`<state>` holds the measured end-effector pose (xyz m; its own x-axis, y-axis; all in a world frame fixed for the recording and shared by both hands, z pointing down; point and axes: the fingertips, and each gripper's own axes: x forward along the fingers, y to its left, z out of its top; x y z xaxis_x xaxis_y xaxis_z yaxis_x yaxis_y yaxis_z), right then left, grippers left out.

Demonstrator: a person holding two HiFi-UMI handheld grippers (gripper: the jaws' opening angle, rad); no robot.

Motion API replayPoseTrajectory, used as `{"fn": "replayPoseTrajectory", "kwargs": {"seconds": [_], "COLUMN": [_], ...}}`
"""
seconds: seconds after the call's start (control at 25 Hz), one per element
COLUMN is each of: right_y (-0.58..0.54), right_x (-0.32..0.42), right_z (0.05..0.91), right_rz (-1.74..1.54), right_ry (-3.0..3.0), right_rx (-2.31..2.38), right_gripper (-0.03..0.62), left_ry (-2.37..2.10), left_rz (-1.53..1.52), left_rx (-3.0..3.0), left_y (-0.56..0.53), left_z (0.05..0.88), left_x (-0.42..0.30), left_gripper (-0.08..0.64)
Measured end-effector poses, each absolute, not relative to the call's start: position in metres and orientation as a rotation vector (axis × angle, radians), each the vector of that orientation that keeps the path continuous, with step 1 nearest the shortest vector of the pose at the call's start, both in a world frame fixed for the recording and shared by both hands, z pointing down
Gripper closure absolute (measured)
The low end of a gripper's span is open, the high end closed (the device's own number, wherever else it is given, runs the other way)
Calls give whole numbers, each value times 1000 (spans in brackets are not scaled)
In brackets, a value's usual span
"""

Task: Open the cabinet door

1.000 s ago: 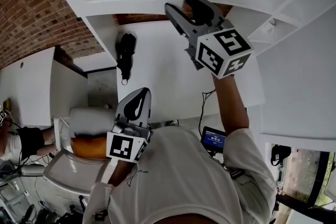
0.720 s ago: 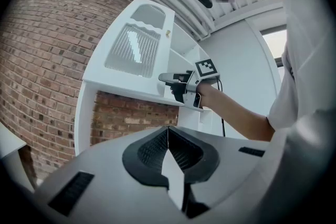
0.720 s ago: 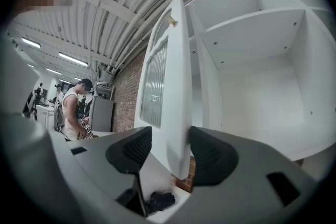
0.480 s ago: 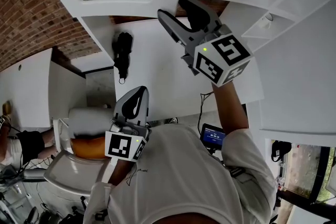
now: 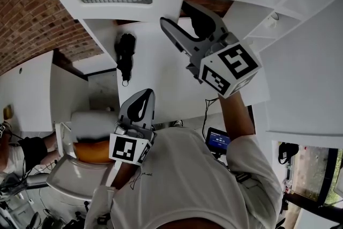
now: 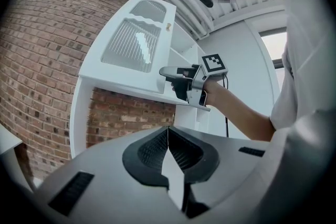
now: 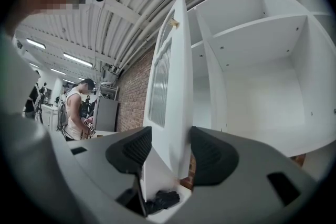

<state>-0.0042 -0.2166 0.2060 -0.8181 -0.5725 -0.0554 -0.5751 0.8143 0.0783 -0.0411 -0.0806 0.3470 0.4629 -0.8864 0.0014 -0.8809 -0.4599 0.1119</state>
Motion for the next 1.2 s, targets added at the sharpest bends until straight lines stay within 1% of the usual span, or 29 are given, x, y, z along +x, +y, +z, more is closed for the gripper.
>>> {"fn": "replayPoseTrajectory", "kwargs": {"seconds": [0.84, 0.96, 1.0, 1.08, 1.16, 1.2], "right_y": [-187, -183, -180, -174, -170, -169], "right_x": [-6, -4, -5, -7, -10, -10], "right_z": [207, 206, 206, 206, 206, 207], "right_rz": [144, 124, 128, 141, 149, 153], "right_ry": [2975, 2978, 2983, 3000, 3014, 3018], "right_rx": [-880, -872, -864, -833, -805, -800], "right_gripper": [369, 417, 422, 413, 372, 371], "left_ry": [-1522, -1517, -1515, -1514, -1512, -1511], "left_rz": [-68, -68, -68, -70, -71, -71], "left_rx": [2603, 2603, 2603, 2605, 2606, 2607], "left_y": [-81, -81, -81, -81, -82, -82], "left_z": [354, 355, 354, 354, 353, 353], "left_x": [-37, -35, -35, -35, -35, -34], "left_gripper": [545, 545, 543, 544, 543, 543]}}
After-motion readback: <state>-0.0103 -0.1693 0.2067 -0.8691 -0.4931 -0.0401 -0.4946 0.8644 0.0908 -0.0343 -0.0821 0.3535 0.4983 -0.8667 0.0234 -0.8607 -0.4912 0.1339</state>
